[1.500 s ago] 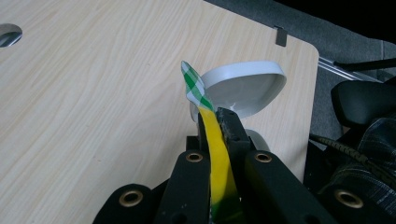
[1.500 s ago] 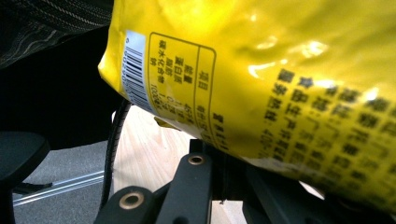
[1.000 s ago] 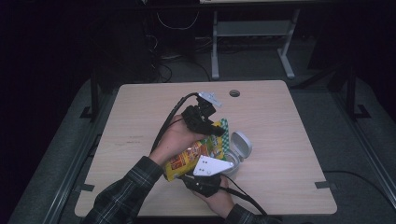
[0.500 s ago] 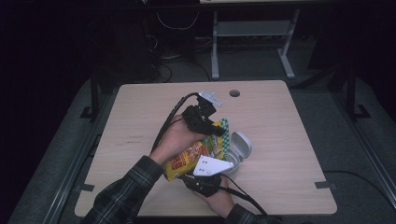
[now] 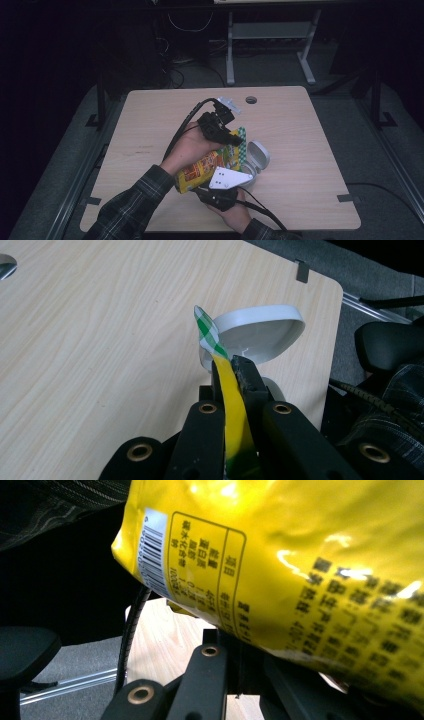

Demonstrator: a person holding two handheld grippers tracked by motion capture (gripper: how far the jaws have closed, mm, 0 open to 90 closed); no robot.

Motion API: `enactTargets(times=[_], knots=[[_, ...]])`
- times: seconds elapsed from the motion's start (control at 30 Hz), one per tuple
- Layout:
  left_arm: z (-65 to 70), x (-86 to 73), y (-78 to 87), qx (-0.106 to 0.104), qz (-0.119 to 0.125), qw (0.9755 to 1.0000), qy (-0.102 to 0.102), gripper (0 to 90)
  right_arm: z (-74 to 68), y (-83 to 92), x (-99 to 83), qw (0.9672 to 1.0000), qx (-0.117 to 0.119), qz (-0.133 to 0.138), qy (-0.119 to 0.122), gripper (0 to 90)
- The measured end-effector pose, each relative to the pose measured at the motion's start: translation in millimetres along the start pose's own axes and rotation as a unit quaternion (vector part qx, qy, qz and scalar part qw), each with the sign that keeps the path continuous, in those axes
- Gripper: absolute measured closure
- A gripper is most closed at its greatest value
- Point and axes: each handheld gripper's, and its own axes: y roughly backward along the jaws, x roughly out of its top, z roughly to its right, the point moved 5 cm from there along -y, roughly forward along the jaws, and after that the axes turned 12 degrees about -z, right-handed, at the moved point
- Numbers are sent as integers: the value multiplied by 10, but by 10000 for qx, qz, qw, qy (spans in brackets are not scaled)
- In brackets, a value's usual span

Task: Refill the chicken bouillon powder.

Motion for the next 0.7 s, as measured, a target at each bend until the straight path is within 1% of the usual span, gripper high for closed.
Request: enactTargets(times=[0.33,0.37,0.7], knots=[[0,20,-24,4,-125,9999,-51,897,-6,16,10,10000,7,28,3,900],[3,24,-28,-13,-115,9999,-25,897,-6,16,10,10000,7,28,3,900],[-18,46,-48,-41,-217,9997,-45,896,-2,21,21,10000,-15,68,10,900]])
